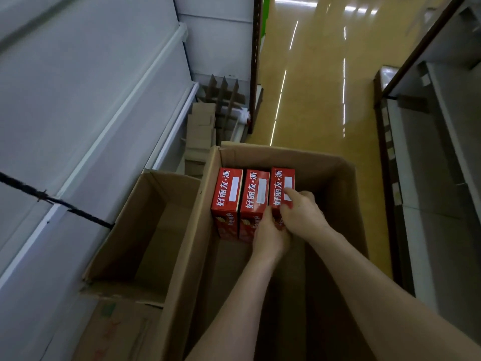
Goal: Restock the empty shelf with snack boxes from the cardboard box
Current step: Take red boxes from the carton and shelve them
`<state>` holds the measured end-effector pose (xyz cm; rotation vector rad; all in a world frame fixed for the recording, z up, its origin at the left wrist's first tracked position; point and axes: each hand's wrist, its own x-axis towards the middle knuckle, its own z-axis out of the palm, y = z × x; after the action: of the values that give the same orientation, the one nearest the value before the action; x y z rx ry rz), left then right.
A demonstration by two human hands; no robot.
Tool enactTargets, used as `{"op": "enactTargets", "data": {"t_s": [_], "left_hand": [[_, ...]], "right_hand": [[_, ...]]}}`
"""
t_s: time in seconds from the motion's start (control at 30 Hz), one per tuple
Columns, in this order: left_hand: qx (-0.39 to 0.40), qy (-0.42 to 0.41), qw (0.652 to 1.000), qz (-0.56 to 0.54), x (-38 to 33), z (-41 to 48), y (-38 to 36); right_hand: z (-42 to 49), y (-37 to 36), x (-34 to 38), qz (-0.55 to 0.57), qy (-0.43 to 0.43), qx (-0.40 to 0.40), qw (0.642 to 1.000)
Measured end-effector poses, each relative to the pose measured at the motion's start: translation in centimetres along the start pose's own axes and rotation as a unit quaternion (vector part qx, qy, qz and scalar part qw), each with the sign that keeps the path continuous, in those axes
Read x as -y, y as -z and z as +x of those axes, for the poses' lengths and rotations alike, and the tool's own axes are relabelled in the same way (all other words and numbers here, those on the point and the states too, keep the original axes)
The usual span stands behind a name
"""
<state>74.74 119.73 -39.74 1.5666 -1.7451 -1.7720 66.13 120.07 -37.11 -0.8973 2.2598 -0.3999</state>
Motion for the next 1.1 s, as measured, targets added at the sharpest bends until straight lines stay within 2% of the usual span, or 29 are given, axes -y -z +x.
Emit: {"op": "enactTargets", "data": {"t_s": [0.23,0.37,0.5,0.7,0.87,1.0,1.1], "left_hand": [[0.005,-0.019,1.000,-0.015,1.1,1.9,-1.6],[0.049,-0.022,0.997,-0.058,1.4,2.8,-2.3],[0.078,0.081,0.984,-0.138,1.5,3.7,-2.0],[0.065,0.267,0.930,-0.246,1.7,5.2,-1.2],[0.092,0.330,0.899,-0.273,1.8,5.1,-1.5],[0.084,0.349,0.895,-0.265,3.0,4.3,-2.0],[0.091,0.364,0.874,-0.309,3.5,3.3,-1.6]], "right_hand": [[3.1,-1.2,-0.9,-0.043,-0.027,0.042,0.998],[4.0,-0.4,-1.6,-0.028,-0.054,-0.001,0.998],[4.4,-0.1,-2.6,0.000,-0.097,-0.031,0.995],[4.2,0.8,-2.9,-0.005,-0.100,-0.004,0.995],[2.6,4.4,-2.6,-0.053,-0.080,0.008,0.995],[0.7,7.7,-2.4,0.009,-0.045,0.000,0.999],[-0.8,10.2,-2.3,0.058,-0.042,0.008,0.997]]}}
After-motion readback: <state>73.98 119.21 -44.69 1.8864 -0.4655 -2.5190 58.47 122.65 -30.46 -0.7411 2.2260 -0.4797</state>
